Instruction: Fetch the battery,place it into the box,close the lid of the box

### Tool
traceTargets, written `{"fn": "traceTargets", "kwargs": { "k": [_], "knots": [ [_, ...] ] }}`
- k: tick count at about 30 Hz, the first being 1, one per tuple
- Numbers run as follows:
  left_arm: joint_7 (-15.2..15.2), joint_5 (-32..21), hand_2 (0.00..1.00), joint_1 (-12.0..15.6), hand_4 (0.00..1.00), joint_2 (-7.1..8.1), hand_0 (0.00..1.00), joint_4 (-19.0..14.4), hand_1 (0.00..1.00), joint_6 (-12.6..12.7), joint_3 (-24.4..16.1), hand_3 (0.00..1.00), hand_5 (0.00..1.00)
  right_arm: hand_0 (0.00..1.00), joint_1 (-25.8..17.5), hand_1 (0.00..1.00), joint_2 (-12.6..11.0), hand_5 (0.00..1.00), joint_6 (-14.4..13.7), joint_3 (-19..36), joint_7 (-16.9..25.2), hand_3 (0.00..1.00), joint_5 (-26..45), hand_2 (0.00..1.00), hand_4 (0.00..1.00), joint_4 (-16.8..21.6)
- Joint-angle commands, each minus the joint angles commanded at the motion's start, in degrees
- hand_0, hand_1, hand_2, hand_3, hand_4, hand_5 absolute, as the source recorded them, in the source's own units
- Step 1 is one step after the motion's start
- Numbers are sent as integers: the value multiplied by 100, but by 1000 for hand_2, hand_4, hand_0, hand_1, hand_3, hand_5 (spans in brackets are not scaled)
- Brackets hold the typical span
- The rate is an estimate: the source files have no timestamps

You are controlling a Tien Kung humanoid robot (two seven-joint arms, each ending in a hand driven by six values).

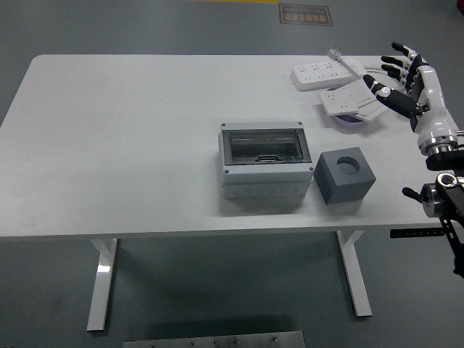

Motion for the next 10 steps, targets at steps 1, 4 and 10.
{"fn": "traceTargets", "kwargs": {
  "k": [1, 4, 10],
  "knots": [
    [2, 1, 658, -1, 694, 0, 579, 0, 712, -1, 0, 605, 175, 849, -2, 771, -3, 167, -6, 3, -3, 863, -4, 763, 853, -1],
    [10, 0, 654, -1, 692, -2, 574, -2, 708, -1, 3, 604, 177, 850, -9, 774, -9, 166, -30, 6, -26, 860, -11, 764, 848, -1],
    [33, 10, 654, -9, 692, -13, 574, -1, 708, -9, 11, 604, 177, 850, -16, 774, -6, 166, -60, 3, -42, 860, 57, 764, 848, 12]
  ]
}}
